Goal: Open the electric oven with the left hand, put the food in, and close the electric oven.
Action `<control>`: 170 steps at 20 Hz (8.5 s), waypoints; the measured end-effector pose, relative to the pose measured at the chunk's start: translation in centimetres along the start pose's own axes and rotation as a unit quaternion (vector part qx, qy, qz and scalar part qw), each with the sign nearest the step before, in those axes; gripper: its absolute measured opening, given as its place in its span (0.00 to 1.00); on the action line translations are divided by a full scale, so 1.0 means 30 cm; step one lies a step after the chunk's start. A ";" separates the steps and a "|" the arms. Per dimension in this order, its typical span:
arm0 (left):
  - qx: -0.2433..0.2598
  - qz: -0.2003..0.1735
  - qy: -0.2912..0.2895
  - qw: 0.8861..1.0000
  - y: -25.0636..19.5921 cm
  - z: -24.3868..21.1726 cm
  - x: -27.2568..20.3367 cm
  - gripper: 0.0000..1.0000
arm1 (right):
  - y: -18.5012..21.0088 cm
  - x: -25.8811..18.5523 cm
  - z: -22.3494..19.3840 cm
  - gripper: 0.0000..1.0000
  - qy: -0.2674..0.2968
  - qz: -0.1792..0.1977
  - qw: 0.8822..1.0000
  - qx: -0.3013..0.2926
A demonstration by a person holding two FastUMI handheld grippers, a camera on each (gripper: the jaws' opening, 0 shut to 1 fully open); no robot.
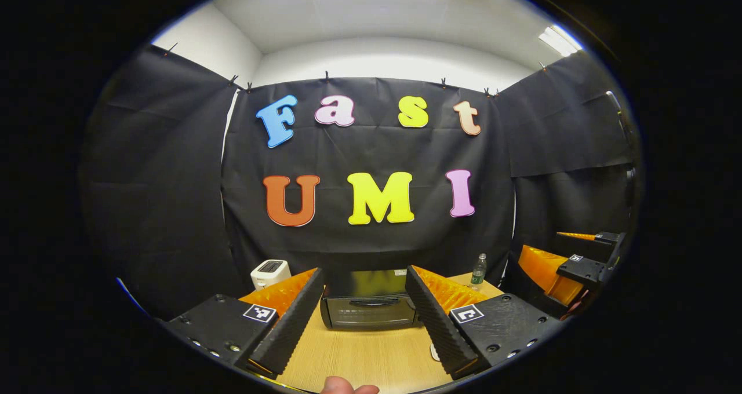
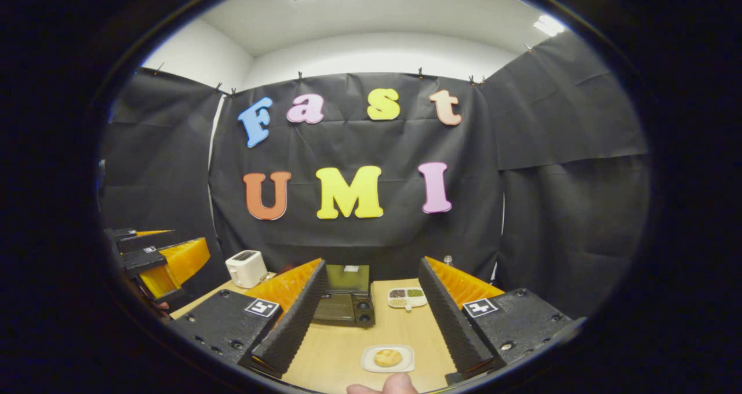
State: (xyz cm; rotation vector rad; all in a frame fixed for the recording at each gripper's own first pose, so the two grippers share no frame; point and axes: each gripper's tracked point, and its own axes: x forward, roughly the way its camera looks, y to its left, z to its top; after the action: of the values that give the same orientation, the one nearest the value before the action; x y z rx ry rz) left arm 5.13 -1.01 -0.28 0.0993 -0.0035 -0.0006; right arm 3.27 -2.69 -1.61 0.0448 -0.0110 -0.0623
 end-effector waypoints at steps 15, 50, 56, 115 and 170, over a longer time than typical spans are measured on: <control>-0.004 0.017 0.027 0.999 -0.008 -0.130 0.139 0.93 | -0.121 0.108 -0.077 1.00 0.034 0.000 0.999 -0.008; 0.000 -0.008 0.195 0.981 -0.050 -0.841 0.896 0.98 | -0.466 0.149 -0.316 1.00 0.148 -0.106 0.983 0.014; -0.017 -0.015 0.258 0.966 -0.061 -0.926 0.761 0.98 | -0.478 0.087 -0.307 1.00 0.148 -0.120 0.981 0.036; -0.060 0.099 0.135 0.984 0.335 -0.324 -0.208 0.94 | -0.086 0.232 -1.255 1.00 0.339 -0.054 0.939 0.018; -0.064 0.238 0.182 0.952 0.599 -0.382 -0.299 0.94 | 0.586 1.149 -1.236 0.48 0.259 -0.027 0.909 0.325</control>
State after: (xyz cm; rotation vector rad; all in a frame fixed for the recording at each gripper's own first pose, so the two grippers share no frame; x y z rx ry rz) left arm -3.78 18.01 -9.93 -0.0343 0.3409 0.4993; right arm 39.23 14.32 -37.52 0.7319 0.5061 -0.0993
